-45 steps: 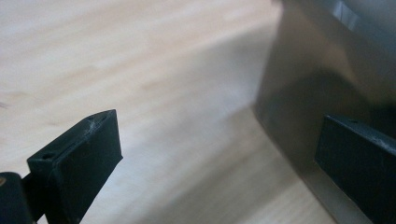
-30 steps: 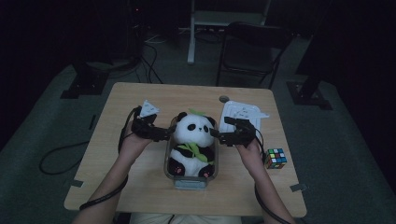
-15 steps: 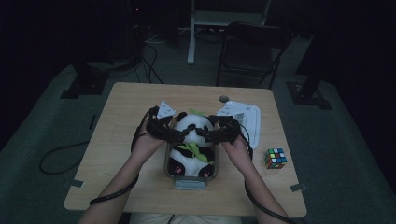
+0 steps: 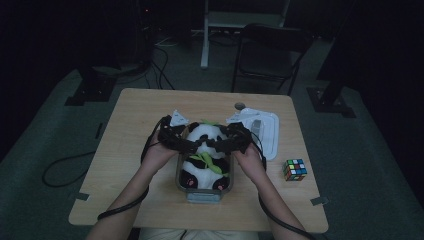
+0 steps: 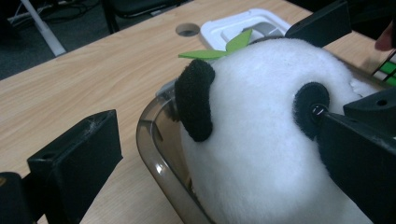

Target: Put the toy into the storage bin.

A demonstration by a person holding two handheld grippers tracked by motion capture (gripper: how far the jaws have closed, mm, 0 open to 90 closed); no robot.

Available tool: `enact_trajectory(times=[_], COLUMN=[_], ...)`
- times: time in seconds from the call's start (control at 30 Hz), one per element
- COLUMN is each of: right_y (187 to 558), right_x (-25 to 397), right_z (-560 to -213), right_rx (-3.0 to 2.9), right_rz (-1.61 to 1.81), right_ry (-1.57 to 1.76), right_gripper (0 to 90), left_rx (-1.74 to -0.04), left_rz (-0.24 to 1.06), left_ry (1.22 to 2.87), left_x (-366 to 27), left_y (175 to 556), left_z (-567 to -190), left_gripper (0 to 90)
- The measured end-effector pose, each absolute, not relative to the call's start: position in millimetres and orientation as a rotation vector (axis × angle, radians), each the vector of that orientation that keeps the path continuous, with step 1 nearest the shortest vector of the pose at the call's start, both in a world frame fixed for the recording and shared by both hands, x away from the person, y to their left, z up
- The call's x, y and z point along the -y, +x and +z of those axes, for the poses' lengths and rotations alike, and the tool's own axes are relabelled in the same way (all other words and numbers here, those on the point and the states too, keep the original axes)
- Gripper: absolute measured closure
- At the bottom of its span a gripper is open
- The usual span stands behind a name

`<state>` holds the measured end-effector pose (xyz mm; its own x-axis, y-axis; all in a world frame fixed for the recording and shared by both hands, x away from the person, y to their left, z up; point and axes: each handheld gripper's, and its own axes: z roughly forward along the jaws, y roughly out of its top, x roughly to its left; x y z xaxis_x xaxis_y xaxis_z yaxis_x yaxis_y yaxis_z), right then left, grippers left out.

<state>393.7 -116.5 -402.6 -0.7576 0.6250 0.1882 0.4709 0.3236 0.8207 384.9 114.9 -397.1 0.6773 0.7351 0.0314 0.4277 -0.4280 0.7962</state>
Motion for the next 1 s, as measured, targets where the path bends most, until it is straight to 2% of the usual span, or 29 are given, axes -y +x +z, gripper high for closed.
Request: enact_trajectory(times=[0.33,0.5,0.63,0.73,1.0], right_y=[402,407,408,407,396], right_x=[106,99,99,104,114], right_z=[-410,-419,-420,-419,-400], right_rx=[-2.485,-2.501,-2.498,-2.47,-2.38], right_rz=[1.293,1.215,1.236,1.292,1.308], right_ry=[1.04,1.06,1.063,1.062,1.037], right_gripper=[20.1,23.3,22.7,18.8,15.5], left_rx=[-0.899,-0.904,-0.896,-0.879,-0.792], left_rz=[0.538,0.575,0.565,0.576,0.612], left_ry=[2.174,2.223,2.202,2.16,2.09], left_x=[-109,-105,-108,-111,-115], left_y=[390,393,393,389,381], left_z=[-405,-415,-414,-408,-397], left_gripper=[2.3,5.2,5.1,5.1,5.1])
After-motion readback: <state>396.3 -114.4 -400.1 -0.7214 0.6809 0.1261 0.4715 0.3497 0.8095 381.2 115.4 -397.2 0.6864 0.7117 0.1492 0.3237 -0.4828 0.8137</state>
